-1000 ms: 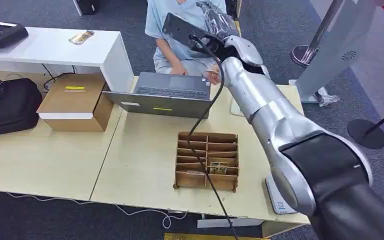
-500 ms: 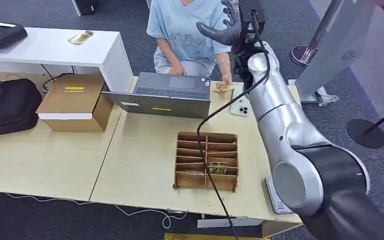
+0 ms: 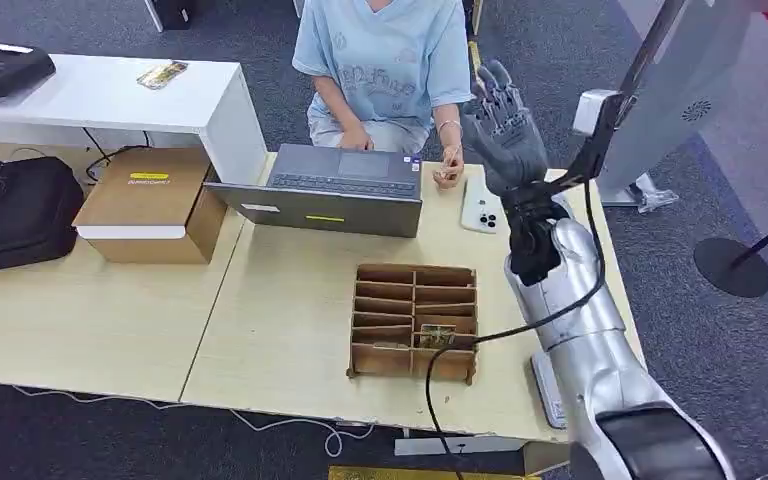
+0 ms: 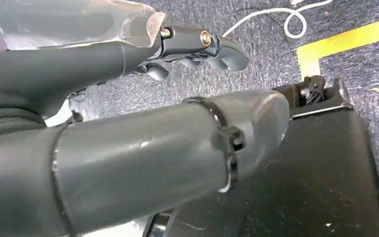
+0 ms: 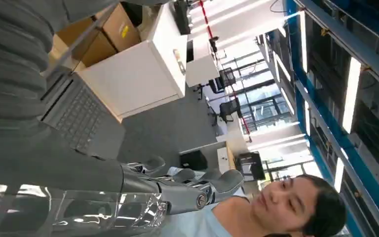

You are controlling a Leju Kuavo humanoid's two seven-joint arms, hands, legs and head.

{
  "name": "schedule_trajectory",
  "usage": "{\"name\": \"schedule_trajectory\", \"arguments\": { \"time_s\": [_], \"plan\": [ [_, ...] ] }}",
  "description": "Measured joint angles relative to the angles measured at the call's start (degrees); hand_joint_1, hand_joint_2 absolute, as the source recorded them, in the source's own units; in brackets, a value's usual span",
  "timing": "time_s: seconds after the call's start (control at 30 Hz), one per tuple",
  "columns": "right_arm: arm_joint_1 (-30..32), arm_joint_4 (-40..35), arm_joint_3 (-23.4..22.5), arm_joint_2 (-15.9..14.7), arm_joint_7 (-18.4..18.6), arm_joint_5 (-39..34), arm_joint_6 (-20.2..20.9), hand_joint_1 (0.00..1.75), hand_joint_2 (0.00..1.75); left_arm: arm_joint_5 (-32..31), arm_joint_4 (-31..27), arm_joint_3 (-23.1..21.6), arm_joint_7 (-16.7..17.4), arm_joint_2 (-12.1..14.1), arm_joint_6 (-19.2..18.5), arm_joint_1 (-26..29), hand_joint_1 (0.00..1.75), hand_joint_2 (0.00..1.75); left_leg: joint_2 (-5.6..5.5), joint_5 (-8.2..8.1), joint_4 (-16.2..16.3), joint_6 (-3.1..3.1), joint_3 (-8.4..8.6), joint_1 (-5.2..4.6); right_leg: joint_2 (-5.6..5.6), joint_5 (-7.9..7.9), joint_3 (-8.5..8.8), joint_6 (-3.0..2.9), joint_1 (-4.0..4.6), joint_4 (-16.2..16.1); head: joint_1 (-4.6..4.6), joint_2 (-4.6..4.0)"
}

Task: Pass the card to the sensor for recognition and then transmit it.

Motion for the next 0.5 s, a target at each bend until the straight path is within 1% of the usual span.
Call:
{"name": "schedule_trajectory", "arguments": {
  "time_s": [0.1, 0.23, 0.37, 0.43, 0.5],
  "plan": [
    [5.9, -7.2, 1.2, -2.8, -0.9, 0.5, -3.0, 0.00, 1.75, -0.3, 0.0, 0.0, 0.0, 0.1, 0.5, 0.6, 0.00, 0.00, 0.00, -0.01, 0.0, -0.01, 0.00, 0.01, -0.02, -0.01, -0.01, 0.00, 0.01, 0.0, -0.04, 0.00],
    [15.2, -17.4, 0.9, -5.8, -3.0, 4.9, -8.4, 0.00, 1.75, -0.5, 0.0, 0.0, 0.1, 0.4, 0.9, 1.2, 0.00, 0.00, -0.04, -0.04, 0.0, 0.00, -0.01, 0.01, -0.07, -0.04, -0.01, 0.00, 0.02, 0.0, -0.02, 0.00],
    [22.9, -24.7, -0.6, -7.9, -4.9, 8.1, -11.5, 0.00, 1.75, -0.7, 0.0, 0.0, 0.2, 0.6, 1.3, 1.4, 0.00, 0.00, -0.04, -0.04, 0.0, 0.01, -0.02, 0.01, -0.08, -0.06, -0.01, -0.01, 0.02, 0.0, -0.02, 0.00],
    [26.5, -27.3, -1.5, -8.4, -5.8, 9.6, -12.1, 0.00, 1.75, -0.7, 0.0, 0.0, 0.2, 0.6, 1.3, 1.5, 0.00, 0.00, -0.04, -0.04, -0.1, 0.01, -0.01, 0.01, -0.07, -0.06, -0.01, -0.02, 0.02, 0.0, -0.04, 0.00],
    [29.8, -29.5, -2.1, -9.0, -7.7, 11.9, -12.8, 0.00, 1.75, 0.0, 0.0, 0.0, -0.2, 0.7, 0.5, 1.5, 0.00, 0.00, -0.04, -0.04, -0.1, 0.01, -0.03, 0.01, -0.07, -0.06, -0.01, -0.02, 0.02, 0.0, -0.02, 0.00]
  ]
}}
